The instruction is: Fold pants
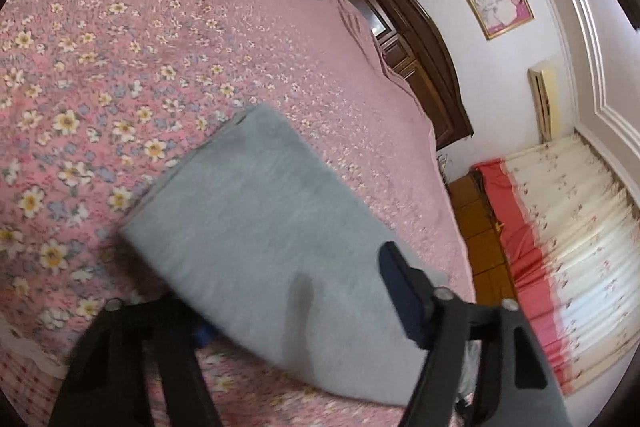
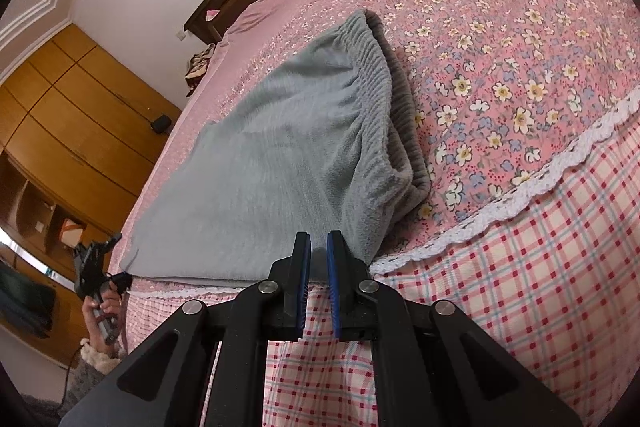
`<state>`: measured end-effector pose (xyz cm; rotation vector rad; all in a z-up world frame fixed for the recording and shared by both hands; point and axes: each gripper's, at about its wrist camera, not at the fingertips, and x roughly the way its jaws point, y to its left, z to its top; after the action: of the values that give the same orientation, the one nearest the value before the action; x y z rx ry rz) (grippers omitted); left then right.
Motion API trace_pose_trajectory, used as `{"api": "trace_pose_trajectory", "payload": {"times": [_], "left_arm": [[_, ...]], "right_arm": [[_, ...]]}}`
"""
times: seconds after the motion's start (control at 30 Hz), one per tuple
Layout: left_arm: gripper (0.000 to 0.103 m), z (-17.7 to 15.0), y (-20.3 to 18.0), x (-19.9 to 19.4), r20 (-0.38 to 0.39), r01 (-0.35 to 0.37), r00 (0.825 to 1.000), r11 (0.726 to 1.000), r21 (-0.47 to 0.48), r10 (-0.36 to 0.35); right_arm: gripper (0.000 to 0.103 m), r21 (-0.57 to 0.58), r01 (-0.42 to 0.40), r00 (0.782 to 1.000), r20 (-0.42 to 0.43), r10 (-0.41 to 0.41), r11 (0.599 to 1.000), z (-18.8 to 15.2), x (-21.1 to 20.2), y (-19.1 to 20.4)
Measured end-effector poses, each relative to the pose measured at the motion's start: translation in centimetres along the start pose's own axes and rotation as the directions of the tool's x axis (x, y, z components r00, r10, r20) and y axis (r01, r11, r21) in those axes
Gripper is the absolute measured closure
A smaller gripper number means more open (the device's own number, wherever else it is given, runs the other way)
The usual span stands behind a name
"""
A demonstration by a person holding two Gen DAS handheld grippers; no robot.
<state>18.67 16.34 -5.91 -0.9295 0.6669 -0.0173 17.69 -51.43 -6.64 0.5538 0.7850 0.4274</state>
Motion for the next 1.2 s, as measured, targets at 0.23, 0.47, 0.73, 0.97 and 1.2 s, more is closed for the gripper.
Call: {"api": "trace_pose_trajectory", "payload": {"times": [0.23, 0.47, 0.73, 0.97, 1.2], "left_arm": [[0.098, 0.5, 2.4, -1.5, 0.044, 0.027, 0.999, 0.999, -0.046, -0.024], [0.099, 0.0, 1.8, -3.9, 0.138, 0.040, 0.990, 0.998, -0.050, -0.033], [0.099, -0.5, 1.0, -6.1, 0.140, 0.014, 0.990, 1.000, 0.000, -0.014], [0.098, -1.9, 3.9, -3.5, 0.093, -0.058, 0.994, 0.995, -0.075, 0.065], [0.098, -3.4, 3.3, -3.3, 0.113, -0.087, 0.990, 0.996, -0.001, 0.086]], "right_arm": [[0.093, 0.003, -0.005, 1.000, -0.001, 0.005, 1.000, -0.1, 0.0, -0.3], [0.093, 0.006, -0.013, 1.000, -0.001, 0.013, 1.000, -0.1, -0.2, -0.5], [0.093, 0.008, 0.006, 0.999, -0.036, -0.006, 1.000, 0.2, -2.6, -0.4], [0.063, 0.130, 0.024, 1.000, -0.001, -0.024, 0.991, 0.4, -6.1, -2.4], [0.040, 0.215, -0.036, 0.997, 0.071, 0.021, 0.976, 1.3, -5.2, -4.5]]}}
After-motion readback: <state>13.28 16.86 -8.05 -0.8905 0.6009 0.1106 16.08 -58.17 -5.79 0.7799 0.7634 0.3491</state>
